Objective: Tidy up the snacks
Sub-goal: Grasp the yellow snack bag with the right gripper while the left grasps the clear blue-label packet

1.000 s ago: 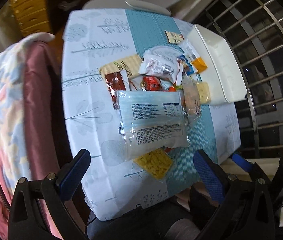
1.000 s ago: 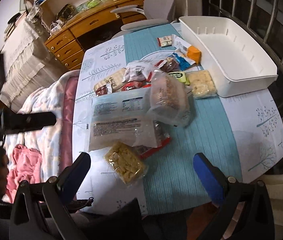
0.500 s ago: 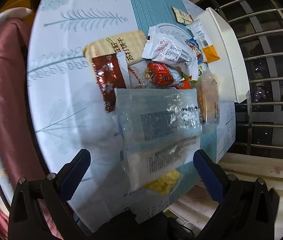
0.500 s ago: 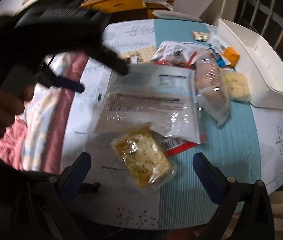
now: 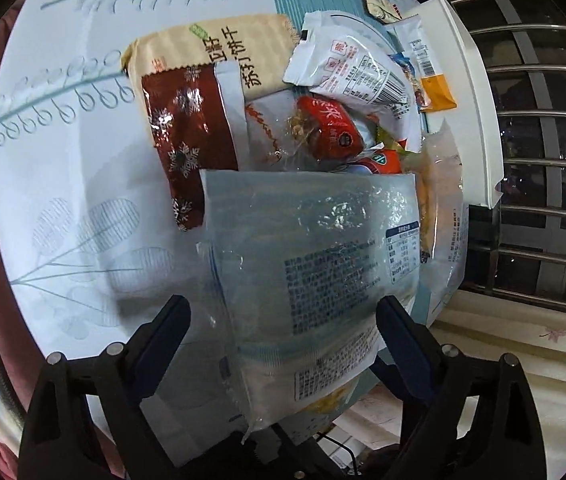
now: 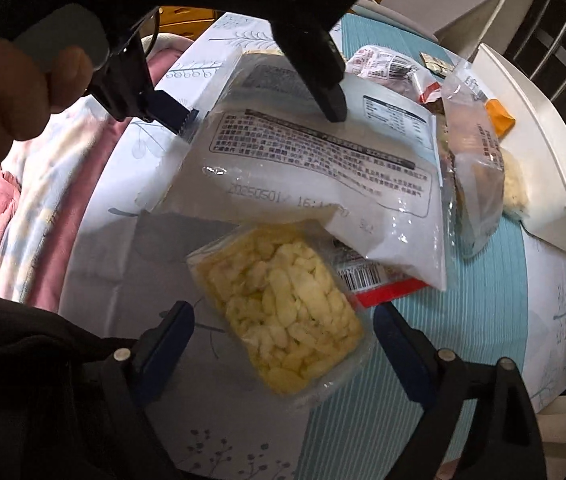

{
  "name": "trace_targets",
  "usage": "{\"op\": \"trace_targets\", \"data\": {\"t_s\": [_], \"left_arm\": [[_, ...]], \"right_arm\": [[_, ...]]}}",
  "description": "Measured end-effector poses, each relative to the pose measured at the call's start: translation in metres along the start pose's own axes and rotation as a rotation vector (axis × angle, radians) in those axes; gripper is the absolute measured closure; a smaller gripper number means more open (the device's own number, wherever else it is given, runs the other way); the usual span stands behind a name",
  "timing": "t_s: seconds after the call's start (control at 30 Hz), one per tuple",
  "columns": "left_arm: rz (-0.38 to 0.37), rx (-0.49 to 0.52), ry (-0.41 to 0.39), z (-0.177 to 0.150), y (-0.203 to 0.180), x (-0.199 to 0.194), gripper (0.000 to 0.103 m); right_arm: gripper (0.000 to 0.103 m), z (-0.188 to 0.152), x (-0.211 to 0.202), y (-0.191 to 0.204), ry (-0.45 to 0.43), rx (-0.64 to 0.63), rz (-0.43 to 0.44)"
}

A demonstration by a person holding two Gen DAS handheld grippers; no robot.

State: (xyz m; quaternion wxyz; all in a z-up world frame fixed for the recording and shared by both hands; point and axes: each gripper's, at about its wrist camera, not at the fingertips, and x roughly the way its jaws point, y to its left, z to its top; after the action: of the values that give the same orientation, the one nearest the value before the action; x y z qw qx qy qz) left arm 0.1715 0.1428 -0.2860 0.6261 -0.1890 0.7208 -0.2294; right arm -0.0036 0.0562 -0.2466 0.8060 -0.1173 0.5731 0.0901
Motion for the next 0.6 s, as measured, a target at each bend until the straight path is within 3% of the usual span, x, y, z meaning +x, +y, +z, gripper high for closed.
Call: {"op": "trace_targets", "data": {"t_s": [0.2, 0.6], "left_arm": [[-0.036, -0.036, 0.018, 0.004, -0.001, 0.010, 0.029], [-0.026, -0.059, 0.027, -0.002, -0.004, -0.003, 0.052]], "right_arm": [[0.015, 0.006, 0.012, 0.002, 0.009, -0.029, -0.002], [0.025, 0.012, 0.014, 0.001, 0.062, -0.014, 0.020]]}}
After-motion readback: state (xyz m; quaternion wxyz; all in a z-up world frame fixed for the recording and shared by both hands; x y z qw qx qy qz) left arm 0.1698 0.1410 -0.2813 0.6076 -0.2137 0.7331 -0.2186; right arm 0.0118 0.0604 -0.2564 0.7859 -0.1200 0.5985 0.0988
